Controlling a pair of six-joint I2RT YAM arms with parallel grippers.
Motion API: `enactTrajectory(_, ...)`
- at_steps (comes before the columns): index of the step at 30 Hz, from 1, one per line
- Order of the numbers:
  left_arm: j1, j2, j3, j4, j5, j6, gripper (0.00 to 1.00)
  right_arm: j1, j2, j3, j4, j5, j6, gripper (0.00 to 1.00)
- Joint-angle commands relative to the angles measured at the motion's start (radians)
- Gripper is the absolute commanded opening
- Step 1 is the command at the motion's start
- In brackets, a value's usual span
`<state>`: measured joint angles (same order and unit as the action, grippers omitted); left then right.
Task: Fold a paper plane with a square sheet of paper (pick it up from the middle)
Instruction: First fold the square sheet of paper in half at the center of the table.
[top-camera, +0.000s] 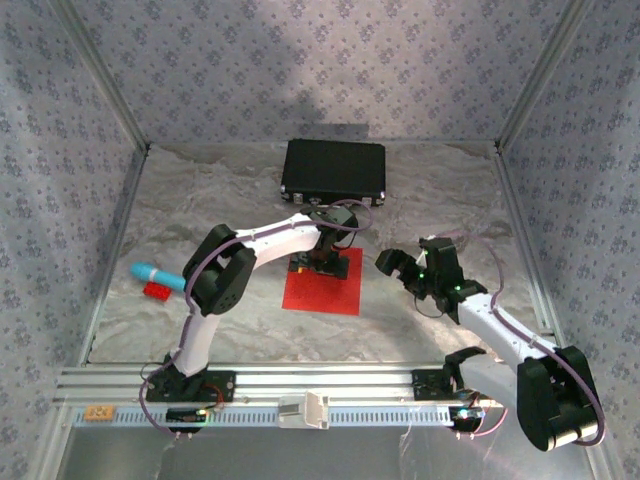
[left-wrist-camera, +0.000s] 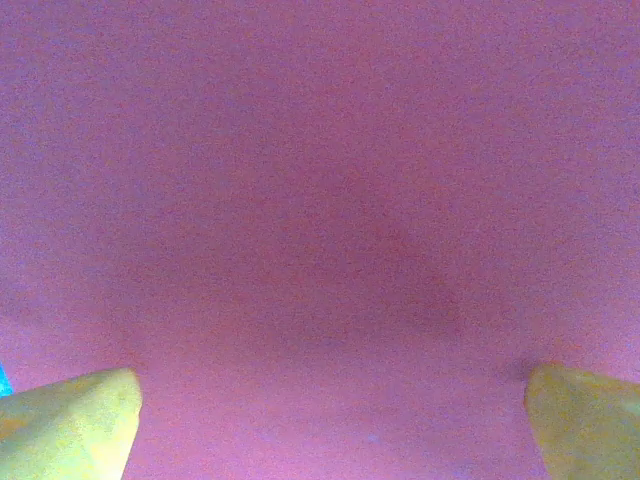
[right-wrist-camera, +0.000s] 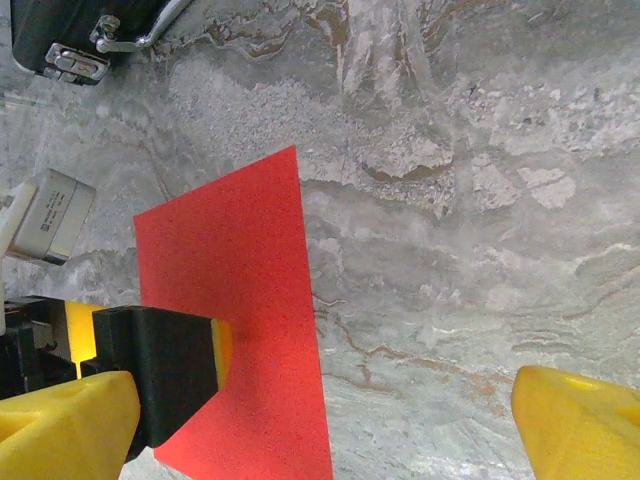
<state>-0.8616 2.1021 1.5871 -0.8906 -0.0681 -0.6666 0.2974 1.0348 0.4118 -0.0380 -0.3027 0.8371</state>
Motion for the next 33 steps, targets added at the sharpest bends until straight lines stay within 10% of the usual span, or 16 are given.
enactTrajectory(1,-0.013,0.026,0.031,-0.03,0.007,-0.016,0.98,-0.011,0.0,-0.008,-0.038,0.016,-0.013,0.97)
enactTrajectory(33,-0.013,0.035,-0.082,0.051,-0.018,-0.07,0.95,-0.029,-0.033,-0.034,-0.075,0.039,0.005,0.98)
